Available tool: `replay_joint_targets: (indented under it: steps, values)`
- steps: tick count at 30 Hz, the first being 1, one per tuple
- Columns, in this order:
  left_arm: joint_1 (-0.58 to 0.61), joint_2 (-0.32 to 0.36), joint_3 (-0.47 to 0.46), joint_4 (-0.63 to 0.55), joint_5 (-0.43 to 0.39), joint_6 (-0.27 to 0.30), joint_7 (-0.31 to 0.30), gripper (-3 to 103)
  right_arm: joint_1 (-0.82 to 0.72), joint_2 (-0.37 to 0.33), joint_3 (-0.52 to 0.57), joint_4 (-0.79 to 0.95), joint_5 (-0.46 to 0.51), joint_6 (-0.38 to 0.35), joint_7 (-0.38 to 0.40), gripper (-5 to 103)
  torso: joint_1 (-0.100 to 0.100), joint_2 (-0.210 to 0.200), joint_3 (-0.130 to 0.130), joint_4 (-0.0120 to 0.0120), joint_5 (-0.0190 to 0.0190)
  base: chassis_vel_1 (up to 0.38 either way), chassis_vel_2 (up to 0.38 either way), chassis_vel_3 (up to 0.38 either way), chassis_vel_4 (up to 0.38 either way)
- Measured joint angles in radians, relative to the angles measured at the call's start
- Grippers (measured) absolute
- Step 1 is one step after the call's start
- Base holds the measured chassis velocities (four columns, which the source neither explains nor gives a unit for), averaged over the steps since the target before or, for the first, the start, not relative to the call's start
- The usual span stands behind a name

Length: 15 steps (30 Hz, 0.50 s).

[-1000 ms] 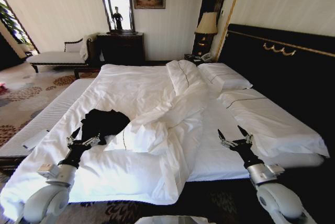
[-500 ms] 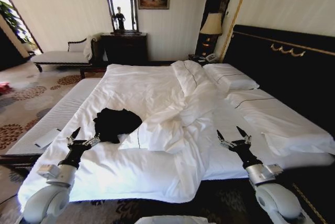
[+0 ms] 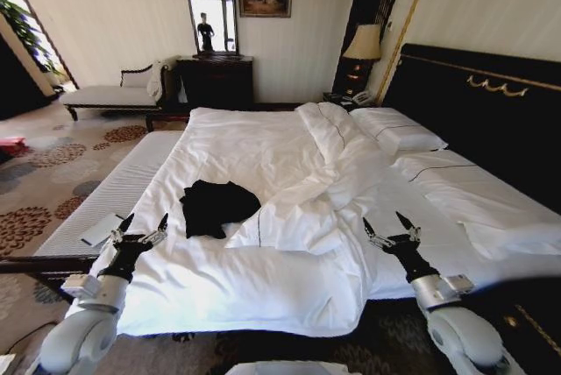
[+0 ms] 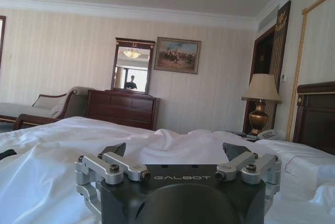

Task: Fold the clothes on the bed.

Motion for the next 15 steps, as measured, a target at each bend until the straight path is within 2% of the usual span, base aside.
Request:
replay_joint_targets:
  steps: [7,12,15]
  values:
    - [-0.002,0.001,0.000,-0.002,0.000,0.002,-0.002,100,0.001,-0.001,-0.002,0.001,-0.002,0.003,0.001,100,0.000,0.000,0.000,0.0001,0.0003,-0.049,0.077,0.046,-0.082]
    - [-0.003,0.000,0.000,-0.002,0.002,0.003,-0.004,100,-0.011,-0.002,-0.002,0.038,-0.003,-0.001,0.015,100,0.000,0.000,0.000,0.0001,0.0003,-0.161,0.127,0.149,-0.139]
    - [-0.011,0.001,0.005,0.003,0.004,0.007,-0.008,100,-0.032,-0.005,-0.025,0.111,-0.001,-0.032,0.041,100,0.000,0.000,0.000,-0.0001,-0.0001,-0.228,0.211,0.233,-0.228]
